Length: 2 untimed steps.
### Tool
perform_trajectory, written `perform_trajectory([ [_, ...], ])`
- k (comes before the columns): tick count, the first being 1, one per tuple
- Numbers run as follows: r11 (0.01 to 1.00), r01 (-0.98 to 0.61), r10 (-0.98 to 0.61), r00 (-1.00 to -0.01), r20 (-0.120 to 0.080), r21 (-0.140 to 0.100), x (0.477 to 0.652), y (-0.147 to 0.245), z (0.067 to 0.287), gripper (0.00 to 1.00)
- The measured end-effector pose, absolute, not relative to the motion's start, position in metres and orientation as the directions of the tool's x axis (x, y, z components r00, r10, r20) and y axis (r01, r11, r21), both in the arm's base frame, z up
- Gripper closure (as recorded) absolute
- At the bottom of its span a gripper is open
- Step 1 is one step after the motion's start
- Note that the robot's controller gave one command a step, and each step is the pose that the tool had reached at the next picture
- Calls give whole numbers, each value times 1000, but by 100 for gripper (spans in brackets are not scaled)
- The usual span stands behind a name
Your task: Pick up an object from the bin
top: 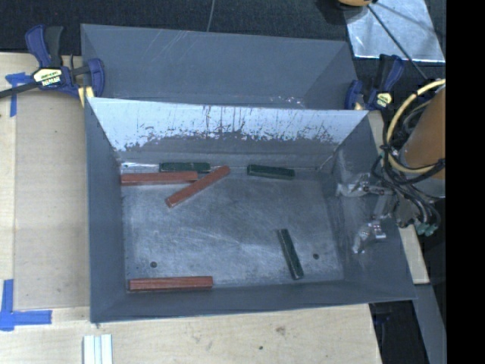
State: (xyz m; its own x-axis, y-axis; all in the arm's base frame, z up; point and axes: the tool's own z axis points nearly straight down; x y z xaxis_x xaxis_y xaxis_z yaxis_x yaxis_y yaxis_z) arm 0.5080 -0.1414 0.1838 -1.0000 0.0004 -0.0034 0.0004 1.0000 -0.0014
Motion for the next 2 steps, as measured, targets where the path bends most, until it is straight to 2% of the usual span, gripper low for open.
perform_trajectory([
  [1,997,-78,-78,-997,-8,-3,502,-125,148,0],
  [2,958,-287,-287,-958,-6,-2,518,-59,95,100],
])
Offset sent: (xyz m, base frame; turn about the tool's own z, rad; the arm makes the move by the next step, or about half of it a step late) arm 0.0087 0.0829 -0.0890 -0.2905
